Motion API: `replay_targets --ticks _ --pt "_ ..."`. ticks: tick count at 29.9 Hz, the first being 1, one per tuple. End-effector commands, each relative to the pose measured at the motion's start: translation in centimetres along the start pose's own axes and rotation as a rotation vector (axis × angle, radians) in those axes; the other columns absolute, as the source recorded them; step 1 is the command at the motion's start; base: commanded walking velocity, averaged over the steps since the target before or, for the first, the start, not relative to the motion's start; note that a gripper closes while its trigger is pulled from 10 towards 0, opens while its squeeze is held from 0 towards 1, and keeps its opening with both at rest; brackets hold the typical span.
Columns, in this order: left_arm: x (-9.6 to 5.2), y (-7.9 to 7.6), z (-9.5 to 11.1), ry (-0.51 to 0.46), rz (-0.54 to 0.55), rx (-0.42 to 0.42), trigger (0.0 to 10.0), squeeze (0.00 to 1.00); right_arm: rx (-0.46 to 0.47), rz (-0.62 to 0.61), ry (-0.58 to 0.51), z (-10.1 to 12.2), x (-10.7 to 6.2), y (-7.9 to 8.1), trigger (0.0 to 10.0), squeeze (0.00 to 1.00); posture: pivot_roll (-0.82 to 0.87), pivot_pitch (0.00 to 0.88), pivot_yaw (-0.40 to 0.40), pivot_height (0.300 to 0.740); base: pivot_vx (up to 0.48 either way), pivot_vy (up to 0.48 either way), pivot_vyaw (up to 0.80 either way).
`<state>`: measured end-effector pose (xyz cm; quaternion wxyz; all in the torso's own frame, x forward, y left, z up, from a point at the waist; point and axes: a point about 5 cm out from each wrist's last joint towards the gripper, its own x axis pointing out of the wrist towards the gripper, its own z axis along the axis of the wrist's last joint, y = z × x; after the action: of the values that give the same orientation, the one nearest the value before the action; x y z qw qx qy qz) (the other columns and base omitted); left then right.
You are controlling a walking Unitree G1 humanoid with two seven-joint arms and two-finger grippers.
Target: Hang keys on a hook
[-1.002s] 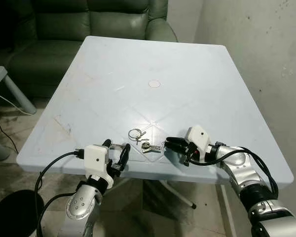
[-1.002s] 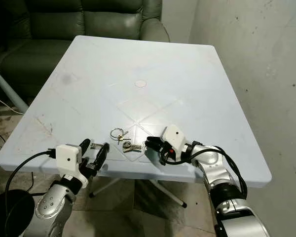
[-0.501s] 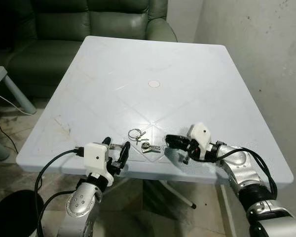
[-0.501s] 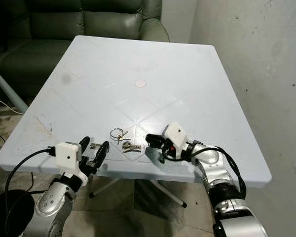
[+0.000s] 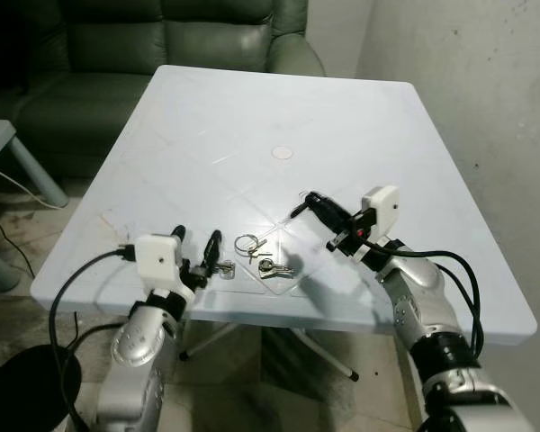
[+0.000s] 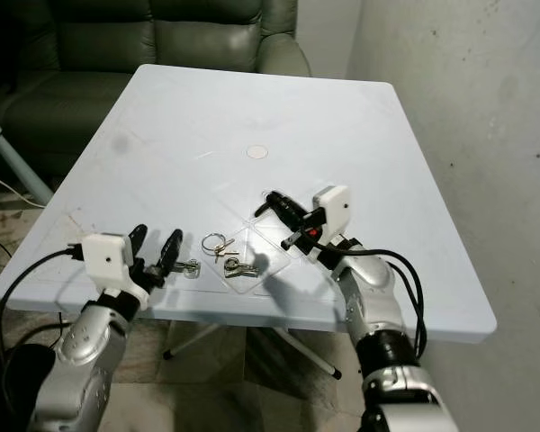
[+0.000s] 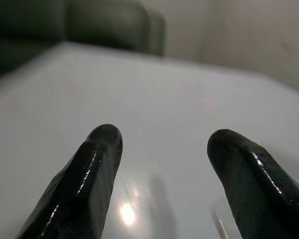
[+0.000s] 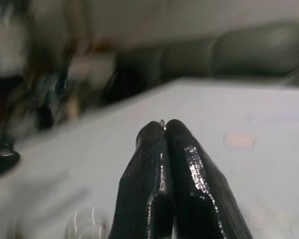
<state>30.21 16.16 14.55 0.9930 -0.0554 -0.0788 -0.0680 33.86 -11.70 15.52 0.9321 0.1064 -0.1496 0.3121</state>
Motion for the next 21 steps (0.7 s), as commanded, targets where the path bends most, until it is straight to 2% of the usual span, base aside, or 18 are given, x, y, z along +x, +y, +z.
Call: replay_targets --ticks 1,5,8,10,11,12,13,14,15,18,19,21 --pt "0.8 0.9 1.2 -0.029 0.056 0.013 10.0 0.0 -0.009 -0.059 -0.075 1.7 0.4 -0.1 0.0 0.0 -0.1 0.012 -0.015 0.74 0.0 0.0 0.0" --pt "1.3 1.2 1.6 -0.046 0.078 -0.018 10.0 0.0 -0.032 -0.127 -0.112 2.2 0.2 -0.1 0.0 0.0 -0.11 0.0 -0.007 0.74 0.0 0.0 0.0" --pt "1.4 1.3 1.8 -0.058 0.079 0.019 10.0 0.0 -0.043 -0.183 -0.12 2.5 0.0 -0.3 0.0 0.0 -0.11 0.0 -0.005 0.74 0.0 0.0 0.0" --pt "1.6 1.2 1.7 -0.066 0.072 -0.065 10.0 0.0 -0.065 -0.217 -0.112 2.7 -0.4 0.2 0.0 0.0 -0.11 0.0 -0.003 0.74 0.0 0.0 0.0" --pt "1.6 1.3 1.7 -0.064 0.088 -0.053 10.0 0.0 -0.066 -0.234 -0.106 2.5 -0.5 0.2 1.0 0.0 -0.12 0.0 -0.005 0.74 0.0 0.0 0.0" --pt "1.8 1.5 1.6 -0.05 0.115 -0.003 10.0 0.0 -0.084 -0.273 -0.092 2.3 -0.7 0.2 2.4 0.0 -0.12 0.0 -0.006 0.74 0.0 0.0 0.0" --pt "1.9 1.4 1.5 -0.044 0.105 -0.009 10.0 0.0 -0.089 -0.292 -0.081 2.2 -0.8 0.2 5.2 0.0 -0.12 0.0 -0.006 0.74 0.0 0.0 0.0" --pt "1.9 1.4 1.5 -0.044 0.105 -0.009 10.0 0.0 -0.089 -0.292 -0.081 2.2 -0.8 0.2 5.2 0.0 -0.12 0.0 -0.006 0.74 0.0 0.0 0.0" --pt "1.8 1.4 1.4 -0.048 0.102 -0.003 10.0 0.0 -0.078 -0.3 -0.071 1.8 -0.9 0.3 10.0 0.0 -0.12 0.0 -0.008 0.74 0.0 0.0 0.0" --pt "1.7 1.3 1.2 -0.07 0.1 0.051 10.0 0.0 -0.095 -0.323 -0.002 0.8 -1.1 0.5 10.0 0.0 -0.12 0.0 -0.012 0.74 0.0 0.0 0.0" --pt "1.7 1.1 1.0 -0.063 0.098 0.039 10.0 0.0 -0.127 -0.357 0.018 0.4 -1.2 0.3 10.0 0.0 -0.12 0.0 -0.013 0.74 0.0 0.0 0.0" --pt "1.7 1.0 0.7 -0.057 0.095 0.019 10.0 0.0 -0.12 -0.353 0.029 0.1 -1.2 0.4 10.0 0.0 -0.12 0.0 -0.017 0.74 0.0 0.0 0.0"
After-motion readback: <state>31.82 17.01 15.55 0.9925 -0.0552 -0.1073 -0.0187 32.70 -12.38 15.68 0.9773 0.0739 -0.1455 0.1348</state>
